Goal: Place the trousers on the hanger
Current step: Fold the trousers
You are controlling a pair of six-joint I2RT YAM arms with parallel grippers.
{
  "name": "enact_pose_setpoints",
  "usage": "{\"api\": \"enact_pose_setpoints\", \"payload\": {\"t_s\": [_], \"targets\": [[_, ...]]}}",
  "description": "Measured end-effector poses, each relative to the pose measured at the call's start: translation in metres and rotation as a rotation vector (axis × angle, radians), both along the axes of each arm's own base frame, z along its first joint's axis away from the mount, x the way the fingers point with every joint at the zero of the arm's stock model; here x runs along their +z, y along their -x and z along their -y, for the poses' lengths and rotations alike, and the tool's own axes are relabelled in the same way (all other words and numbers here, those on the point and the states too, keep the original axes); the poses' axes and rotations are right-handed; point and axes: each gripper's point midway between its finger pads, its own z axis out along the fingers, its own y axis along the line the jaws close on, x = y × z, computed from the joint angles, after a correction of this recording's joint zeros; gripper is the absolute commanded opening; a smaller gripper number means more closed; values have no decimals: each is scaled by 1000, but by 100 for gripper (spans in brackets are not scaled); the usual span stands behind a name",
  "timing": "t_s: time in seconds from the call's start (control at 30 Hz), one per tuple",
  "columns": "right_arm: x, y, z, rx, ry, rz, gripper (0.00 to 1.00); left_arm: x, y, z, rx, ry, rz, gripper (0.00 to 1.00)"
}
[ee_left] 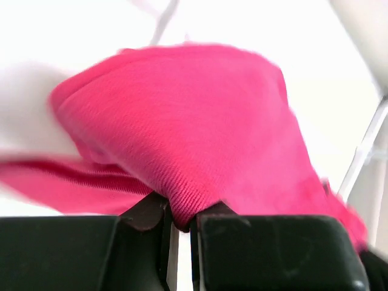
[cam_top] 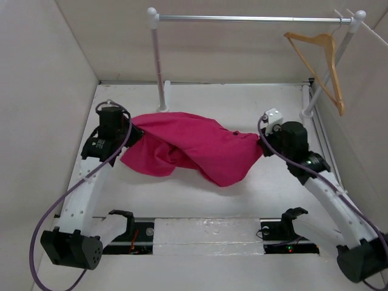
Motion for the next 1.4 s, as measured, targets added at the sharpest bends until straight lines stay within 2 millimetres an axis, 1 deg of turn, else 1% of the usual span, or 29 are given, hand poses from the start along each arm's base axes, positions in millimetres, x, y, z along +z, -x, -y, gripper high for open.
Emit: {"api": "enact_pose_setpoints", "payload": {"t_s": [0.07,0.13,0.2,0.3,0.37,0.4,0.43,0.47,0.5,0.53,0.57,0.6,0.63,0.67,0.7,0.73,0.77,0.8,0.83,0.87,0.9,0.97,1.0,1.03,1.13,1.17,1.23,1.3,1.4], "targets": [[37,12,20,-62,-5,71,0,36,-6,-19,39,-39,80,0],[66,28,48,-151,-2,126,0,56,-6,-40,92,-84,108,0],[86,47,74,-242,-1,170,0,69,-3,-59,138,-149,115,0],[96,79,114,-396,47,188,0,88,1,-89,220,-279,131,0],[92,94,127,-454,74,166,0,99,1,-105,260,-349,139,0],[87,98,130,-468,90,142,0,100,-2,-109,265,-374,130,0],[80,100,133,-478,112,106,0,97,-5,-111,266,-389,115,25],[73,101,135,-486,134,72,0,93,-8,-112,261,-404,94,40],[66,100,139,-502,164,36,0,87,-11,-113,259,-408,75,51],[60,97,143,-518,192,6,0,79,-16,-113,253,-415,51,51],[56,94,147,-537,220,-19,0,68,-20,-112,246,-416,26,47],[53,92,151,-558,243,-37,0,54,-22,-112,239,-419,-11,39],[49,90,157,-585,266,-60,0,42,-22,-111,232,-423,-46,17],[46,89,161,-607,281,-75,0,33,-20,-112,229,-427,-75,7],[45,89,167,-632,291,-87,0,28,-17,-113,230,-434,-94,0],[44,89,171,-651,294,-92,0,26,-14,-115,238,-444,-101,0],[45,91,174,-661,292,-89,0,28,-11,-119,254,-459,-94,9],[45,92,174,-661,279,-83,0,35,-7,-124,277,-475,-72,34],[45,93,172,-651,265,-78,0,37,-6,-125,282,-479,-63,34],[43,94,166,-624,246,-79,0,42,-4,-125,287,-473,-42,65],[41,94,161,-597,228,-81,0,47,-3,-124,279,-475,-26,70],[36,95,150,-546,195,-88,0,47,-6,-117,259,-437,4,71],[32,94,147,-530,186,-93,0,41,-9,-110,234,-418,7,70],[29,94,145,-514,181,-97,0,29,-12,-103,206,-400,-1,70],[27,90,138,-471,180,-98,0,-19,-15,-80,115,-350,-102,68],[27,88,136,-456,180,-93,0,-36,-19,-74,88,-334,-151,68],[28,82,130,-417,176,-86,0,-66,-34,-66,57,-312,-240,68],[24,76,122,-372,168,-78,0,-86,-52,-61,42,-305,-305,70],[16,74,112,-310,160,-88,0,-97,-84,-61,41,-319,-326,71]]}}
